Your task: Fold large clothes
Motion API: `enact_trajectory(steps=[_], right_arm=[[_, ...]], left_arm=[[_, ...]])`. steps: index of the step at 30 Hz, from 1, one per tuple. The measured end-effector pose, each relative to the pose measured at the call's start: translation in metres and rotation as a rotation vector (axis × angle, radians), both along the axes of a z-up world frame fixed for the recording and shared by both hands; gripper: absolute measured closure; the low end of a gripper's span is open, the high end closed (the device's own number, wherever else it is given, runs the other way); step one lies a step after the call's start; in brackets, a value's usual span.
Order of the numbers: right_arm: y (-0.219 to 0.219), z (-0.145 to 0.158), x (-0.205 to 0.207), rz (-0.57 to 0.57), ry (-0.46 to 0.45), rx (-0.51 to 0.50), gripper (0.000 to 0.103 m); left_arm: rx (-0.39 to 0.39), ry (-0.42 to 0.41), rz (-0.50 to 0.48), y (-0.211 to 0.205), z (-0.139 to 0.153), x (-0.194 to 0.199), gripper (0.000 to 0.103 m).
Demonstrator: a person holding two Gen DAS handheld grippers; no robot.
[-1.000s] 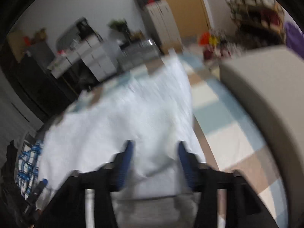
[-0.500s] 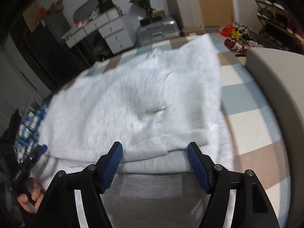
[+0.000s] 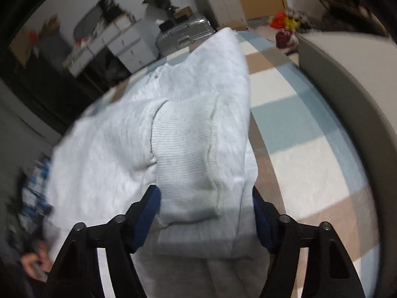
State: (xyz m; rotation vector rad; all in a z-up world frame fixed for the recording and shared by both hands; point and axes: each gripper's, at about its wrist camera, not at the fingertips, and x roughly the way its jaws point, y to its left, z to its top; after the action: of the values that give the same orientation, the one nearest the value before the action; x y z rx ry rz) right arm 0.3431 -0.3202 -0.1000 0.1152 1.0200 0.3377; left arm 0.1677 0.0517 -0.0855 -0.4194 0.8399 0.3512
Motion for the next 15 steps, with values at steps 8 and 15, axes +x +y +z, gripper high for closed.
enact_trajectory(steps=[8, 15], right_arm=[[-0.005, 0.002, 0.033, -0.051, -0.024, 0.037, 0.074], [-0.020, 0.015, 0.014, -0.056, 0.005, 0.000, 0.055]], left_arm=[[0.086, 0.032, -0.051, -0.013, 0.007, 0.047, 0.063], [0.068, 0.066, -0.090, -0.017, 0.017, 0.024, 0.061]])
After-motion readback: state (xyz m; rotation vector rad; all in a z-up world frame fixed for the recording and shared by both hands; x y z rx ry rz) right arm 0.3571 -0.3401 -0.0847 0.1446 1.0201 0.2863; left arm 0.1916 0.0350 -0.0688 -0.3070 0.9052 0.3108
